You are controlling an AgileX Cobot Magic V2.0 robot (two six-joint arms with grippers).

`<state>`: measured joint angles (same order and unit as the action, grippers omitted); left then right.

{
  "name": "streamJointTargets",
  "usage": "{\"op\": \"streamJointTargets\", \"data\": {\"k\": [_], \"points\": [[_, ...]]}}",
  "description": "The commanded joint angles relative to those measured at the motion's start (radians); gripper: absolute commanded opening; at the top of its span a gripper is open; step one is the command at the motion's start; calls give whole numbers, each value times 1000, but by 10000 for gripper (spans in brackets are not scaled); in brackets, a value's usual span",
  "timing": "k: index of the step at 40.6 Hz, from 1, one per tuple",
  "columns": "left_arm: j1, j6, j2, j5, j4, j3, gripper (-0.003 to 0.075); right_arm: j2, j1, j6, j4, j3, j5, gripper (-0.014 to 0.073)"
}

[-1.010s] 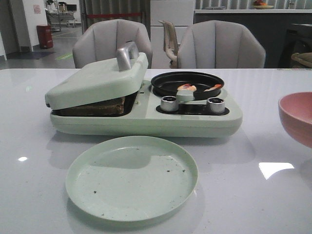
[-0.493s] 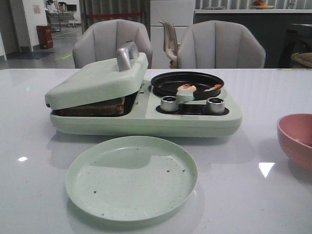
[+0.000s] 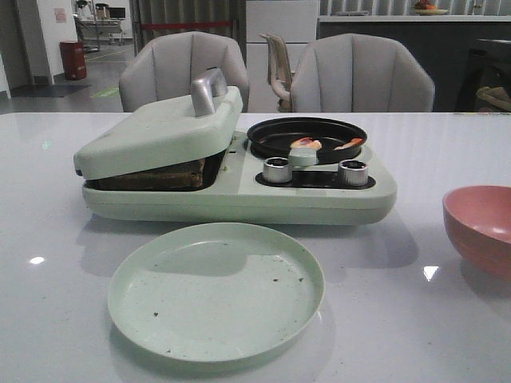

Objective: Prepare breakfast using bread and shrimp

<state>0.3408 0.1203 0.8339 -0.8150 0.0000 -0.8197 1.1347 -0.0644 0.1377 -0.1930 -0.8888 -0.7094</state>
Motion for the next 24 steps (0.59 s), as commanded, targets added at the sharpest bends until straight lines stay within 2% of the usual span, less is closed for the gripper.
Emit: {"op": "streamJointTargets", "data": {"k": [1,7,16,20,24], "points": [[7,-2,-6,51,-9,-27,100,-118,-6,6,21,14,-4,421],[7,-2,-6,39,-9,-27,100,-259,-2,-107,108,119,-41,421],[7,-2,-6,38,-9,-27,100,-399,-2,-116,138,252,-41,412],[7,-2,-6,37,-9,-27,100,-431,-2,-116,135,273,-46,299],[7,-2,-6,37,-9,-27,100,-440,-2,-116,135,275,-48,120]]}}
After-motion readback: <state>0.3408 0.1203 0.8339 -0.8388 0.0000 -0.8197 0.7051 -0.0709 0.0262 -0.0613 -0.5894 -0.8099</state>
